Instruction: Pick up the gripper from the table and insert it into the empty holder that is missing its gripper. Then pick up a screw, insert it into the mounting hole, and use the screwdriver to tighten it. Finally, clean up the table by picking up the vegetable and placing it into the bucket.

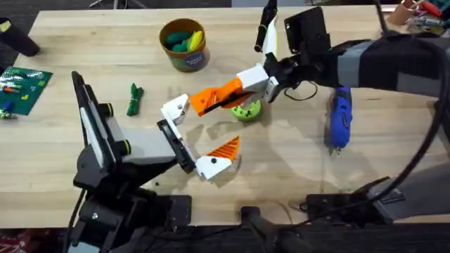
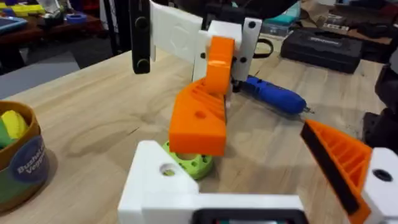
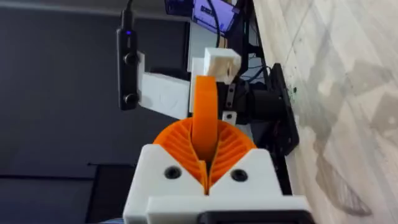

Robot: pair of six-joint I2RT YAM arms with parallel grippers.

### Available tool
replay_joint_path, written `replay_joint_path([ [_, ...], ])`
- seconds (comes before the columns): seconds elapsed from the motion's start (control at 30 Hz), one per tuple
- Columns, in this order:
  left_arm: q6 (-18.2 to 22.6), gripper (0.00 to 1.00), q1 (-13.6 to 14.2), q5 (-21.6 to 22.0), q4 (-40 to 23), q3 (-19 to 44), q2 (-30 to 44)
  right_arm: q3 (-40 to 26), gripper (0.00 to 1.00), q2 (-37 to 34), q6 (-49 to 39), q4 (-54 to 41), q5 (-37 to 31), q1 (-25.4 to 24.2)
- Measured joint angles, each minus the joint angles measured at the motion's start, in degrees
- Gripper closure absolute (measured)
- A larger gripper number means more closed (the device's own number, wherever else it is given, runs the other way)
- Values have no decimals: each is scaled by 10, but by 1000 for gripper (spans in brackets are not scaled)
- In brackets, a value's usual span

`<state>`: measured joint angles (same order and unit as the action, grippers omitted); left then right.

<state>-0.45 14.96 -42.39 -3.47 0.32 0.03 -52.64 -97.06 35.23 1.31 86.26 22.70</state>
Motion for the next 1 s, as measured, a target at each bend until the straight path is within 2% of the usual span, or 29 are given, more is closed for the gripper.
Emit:
replay_joint_path([
  [0.27, 0, 16, 0, 0, 0, 0, 0, 0, 981, -30, 6, 0, 0, 8],
  [1.0, 0, 16, 0, 2, 0, 0, 0, 0, 979, -31, 47, 41, 0, 20],
])
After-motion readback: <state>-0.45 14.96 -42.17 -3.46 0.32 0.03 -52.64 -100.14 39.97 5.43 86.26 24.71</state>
